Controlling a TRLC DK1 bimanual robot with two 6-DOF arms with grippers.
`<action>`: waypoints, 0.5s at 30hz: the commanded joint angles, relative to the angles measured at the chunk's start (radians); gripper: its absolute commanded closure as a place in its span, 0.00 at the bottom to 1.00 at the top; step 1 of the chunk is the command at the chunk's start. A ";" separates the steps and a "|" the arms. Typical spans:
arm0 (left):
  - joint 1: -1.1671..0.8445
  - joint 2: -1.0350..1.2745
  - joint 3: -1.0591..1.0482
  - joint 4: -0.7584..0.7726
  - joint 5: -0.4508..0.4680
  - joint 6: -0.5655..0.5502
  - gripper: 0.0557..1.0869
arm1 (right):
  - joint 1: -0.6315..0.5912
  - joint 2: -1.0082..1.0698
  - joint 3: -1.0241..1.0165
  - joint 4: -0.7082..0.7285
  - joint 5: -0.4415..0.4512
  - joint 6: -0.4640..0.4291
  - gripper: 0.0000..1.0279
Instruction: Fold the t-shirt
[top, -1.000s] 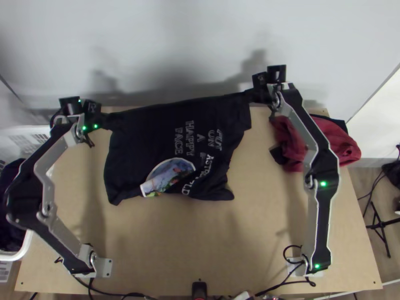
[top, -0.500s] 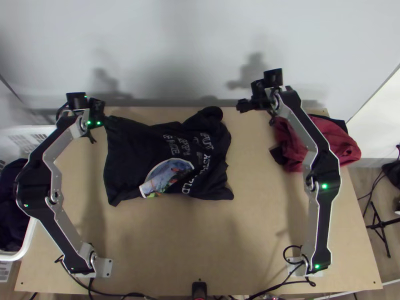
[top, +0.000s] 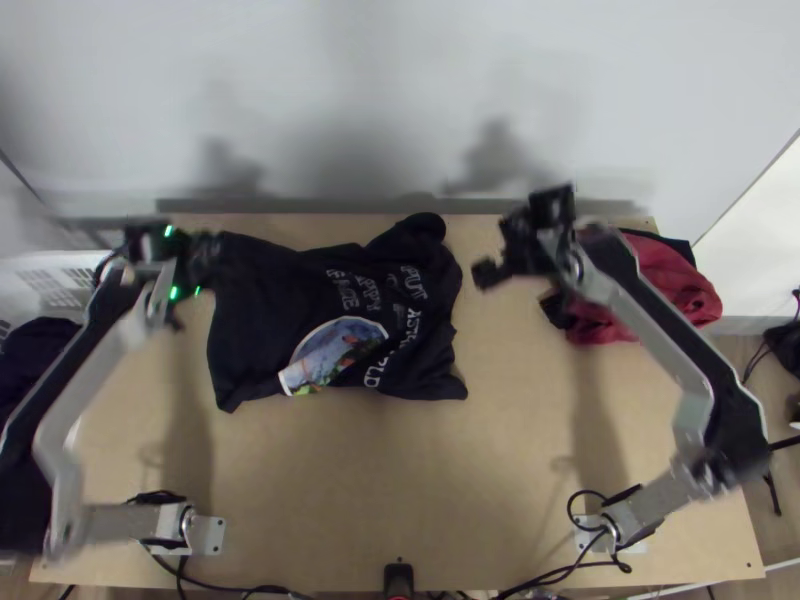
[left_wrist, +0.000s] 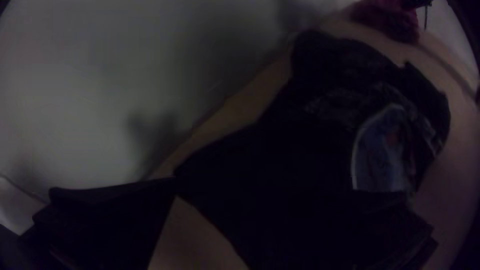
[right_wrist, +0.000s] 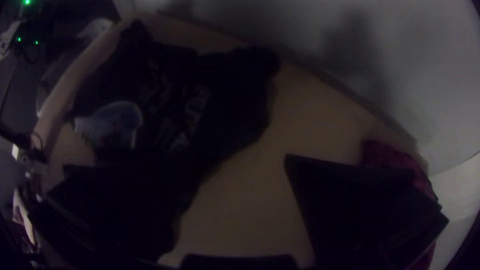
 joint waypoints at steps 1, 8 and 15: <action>-0.153 -0.481 -0.375 -0.102 -0.104 0.307 0.05 | 0.191 -0.273 -0.354 0.000 0.145 -0.065 0.18; -0.250 -0.726 -0.565 -0.216 -0.195 0.489 0.08 | 0.309 -0.339 -0.486 0.002 0.236 -0.062 0.18; -0.342 -0.785 -0.607 -0.311 -0.275 0.520 0.08 | 0.384 -0.338 -0.521 0.017 0.302 -0.090 0.19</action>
